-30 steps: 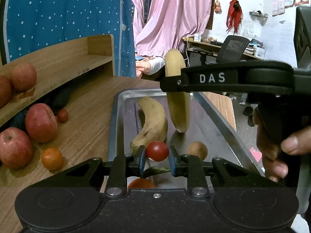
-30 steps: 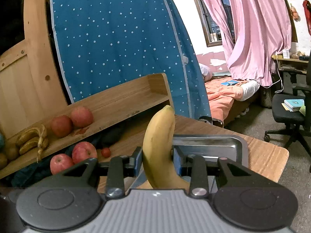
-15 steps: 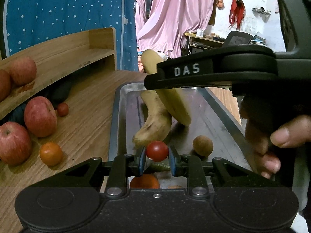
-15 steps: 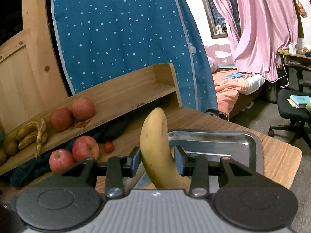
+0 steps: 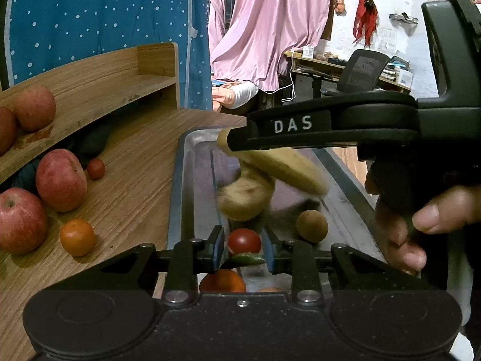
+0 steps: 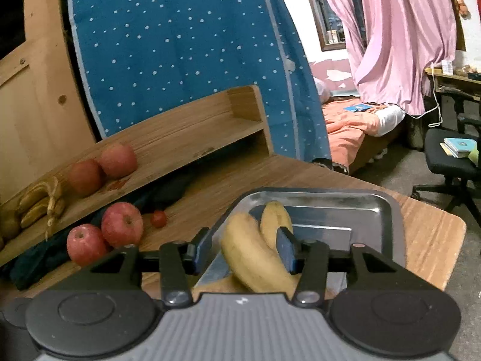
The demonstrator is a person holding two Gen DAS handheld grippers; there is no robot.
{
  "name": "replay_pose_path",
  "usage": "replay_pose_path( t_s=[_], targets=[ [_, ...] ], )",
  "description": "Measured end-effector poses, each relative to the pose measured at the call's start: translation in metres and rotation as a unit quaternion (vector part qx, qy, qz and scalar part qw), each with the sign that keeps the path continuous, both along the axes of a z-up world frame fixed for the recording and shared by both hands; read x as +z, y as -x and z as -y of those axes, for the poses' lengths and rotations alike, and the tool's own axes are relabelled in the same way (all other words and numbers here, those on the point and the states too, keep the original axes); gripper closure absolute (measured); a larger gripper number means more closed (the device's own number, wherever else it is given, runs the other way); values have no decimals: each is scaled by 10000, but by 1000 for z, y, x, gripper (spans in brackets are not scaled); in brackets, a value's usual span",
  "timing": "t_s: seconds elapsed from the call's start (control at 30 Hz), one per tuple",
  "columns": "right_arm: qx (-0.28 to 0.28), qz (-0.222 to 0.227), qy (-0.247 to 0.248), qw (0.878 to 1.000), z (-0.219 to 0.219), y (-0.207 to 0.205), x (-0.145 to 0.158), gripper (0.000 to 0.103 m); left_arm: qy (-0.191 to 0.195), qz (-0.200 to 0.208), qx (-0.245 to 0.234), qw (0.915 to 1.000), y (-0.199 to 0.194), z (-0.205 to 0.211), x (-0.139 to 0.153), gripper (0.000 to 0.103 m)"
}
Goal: Organize fruits
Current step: 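Carry the tomato and banana onto the metal tray and open both grippers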
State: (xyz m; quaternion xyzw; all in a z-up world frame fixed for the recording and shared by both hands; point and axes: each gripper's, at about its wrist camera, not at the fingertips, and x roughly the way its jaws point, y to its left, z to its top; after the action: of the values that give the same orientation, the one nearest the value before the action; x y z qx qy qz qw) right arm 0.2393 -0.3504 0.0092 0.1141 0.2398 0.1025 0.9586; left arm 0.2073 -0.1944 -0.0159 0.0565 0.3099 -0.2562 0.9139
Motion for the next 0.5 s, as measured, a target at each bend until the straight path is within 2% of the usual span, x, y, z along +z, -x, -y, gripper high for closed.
replay_pose_path(
  t_s=[0.17,0.4,0.5],
  targets=[
    [7,-2,0,10000,2,3,1,47,13,62,11,10000,3,-1,3,66],
    [-81,101,-26,9999,6,11,10,35,77,206,14,9998,10,-4,13,52],
    [-140,185,-33,9997,8,17,16,26,100,277,24,9996,14,-6,18,44]
  ],
)
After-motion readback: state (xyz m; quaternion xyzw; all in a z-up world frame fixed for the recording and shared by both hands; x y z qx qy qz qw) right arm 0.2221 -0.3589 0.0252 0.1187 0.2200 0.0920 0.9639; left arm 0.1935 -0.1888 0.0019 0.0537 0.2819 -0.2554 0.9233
